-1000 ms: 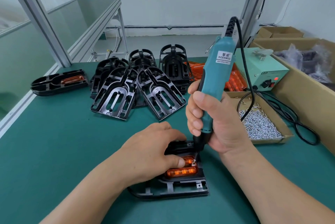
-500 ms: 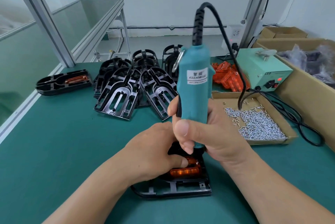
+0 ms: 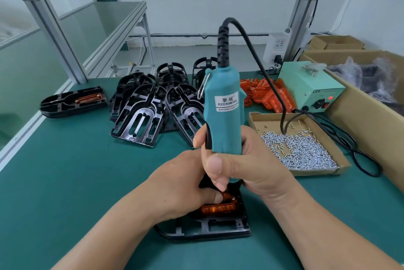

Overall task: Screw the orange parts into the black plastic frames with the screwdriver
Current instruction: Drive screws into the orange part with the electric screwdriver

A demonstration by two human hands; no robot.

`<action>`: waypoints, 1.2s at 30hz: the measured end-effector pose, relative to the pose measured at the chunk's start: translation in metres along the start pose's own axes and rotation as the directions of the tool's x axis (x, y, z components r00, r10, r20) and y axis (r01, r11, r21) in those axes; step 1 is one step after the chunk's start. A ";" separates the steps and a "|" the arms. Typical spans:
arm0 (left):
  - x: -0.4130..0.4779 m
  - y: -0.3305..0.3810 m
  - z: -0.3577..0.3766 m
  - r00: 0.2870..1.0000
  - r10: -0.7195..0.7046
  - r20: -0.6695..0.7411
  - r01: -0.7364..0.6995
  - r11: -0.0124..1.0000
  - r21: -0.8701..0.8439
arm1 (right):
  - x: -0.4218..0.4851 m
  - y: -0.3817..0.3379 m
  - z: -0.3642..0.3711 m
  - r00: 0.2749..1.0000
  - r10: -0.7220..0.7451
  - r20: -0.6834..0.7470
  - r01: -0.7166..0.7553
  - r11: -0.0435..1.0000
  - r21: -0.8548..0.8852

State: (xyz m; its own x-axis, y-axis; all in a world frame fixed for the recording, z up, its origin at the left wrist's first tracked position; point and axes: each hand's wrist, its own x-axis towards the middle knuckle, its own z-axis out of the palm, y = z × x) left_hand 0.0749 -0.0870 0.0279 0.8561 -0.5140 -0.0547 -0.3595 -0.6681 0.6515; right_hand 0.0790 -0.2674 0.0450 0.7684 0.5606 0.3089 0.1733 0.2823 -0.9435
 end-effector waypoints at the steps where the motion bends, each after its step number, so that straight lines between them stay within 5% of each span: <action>1: 0.000 0.000 0.000 1.000 0.005 -0.001 -0.005 1.000 0.014 | 0.000 0.001 0.001 1.000 -0.014 -0.019 0.015 1.000 0.011; 8: 0.001 -0.003 0.001 1.000 0.006 0.021 -0.009 0.991 0.132 | 0.006 -0.002 0.002 0.959 -0.241 -0.147 0.249 0.968 0.036; 13: 0.003 -0.006 -0.002 0.998 0.006 0.062 -0.016 0.986 0.165 | 0.006 -0.007 -0.029 0.877 -0.233 -0.420 0.331 0.927 0.177; 20: 0.004 0.000 -0.001 1.000 0.023 -0.004 -0.021 0.973 0.228 | -0.016 -0.026 -0.100 0.533 -0.224 -0.816 0.593 0.786 0.172; 25: 0.020 0.022 -0.002 0.991 0.106 -0.085 -0.081 0.963 0.258 | -0.029 -0.031 -0.122 0.361 -0.174 -0.916 0.679 0.722 0.131; 30: 0.061 0.059 0.009 0.962 0.260 -0.079 -0.218 0.913 0.346 | -0.029 -0.028 -0.124 0.334 -0.145 -0.931 0.691 0.709 0.137; 36: 0.107 0.084 0.029 0.920 0.390 0.039 -0.337 0.737 0.586 | -0.026 -0.026 -0.123 0.339 -0.136 -0.931 0.680 0.719 0.143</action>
State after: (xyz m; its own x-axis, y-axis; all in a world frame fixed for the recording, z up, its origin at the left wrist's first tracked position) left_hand 0.1251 -0.2136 0.0547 0.6328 -0.7544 0.1744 -0.7712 -0.6342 0.0551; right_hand 0.1303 -0.3853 0.0468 0.8106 -0.5729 0.1216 0.5592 0.6955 -0.4512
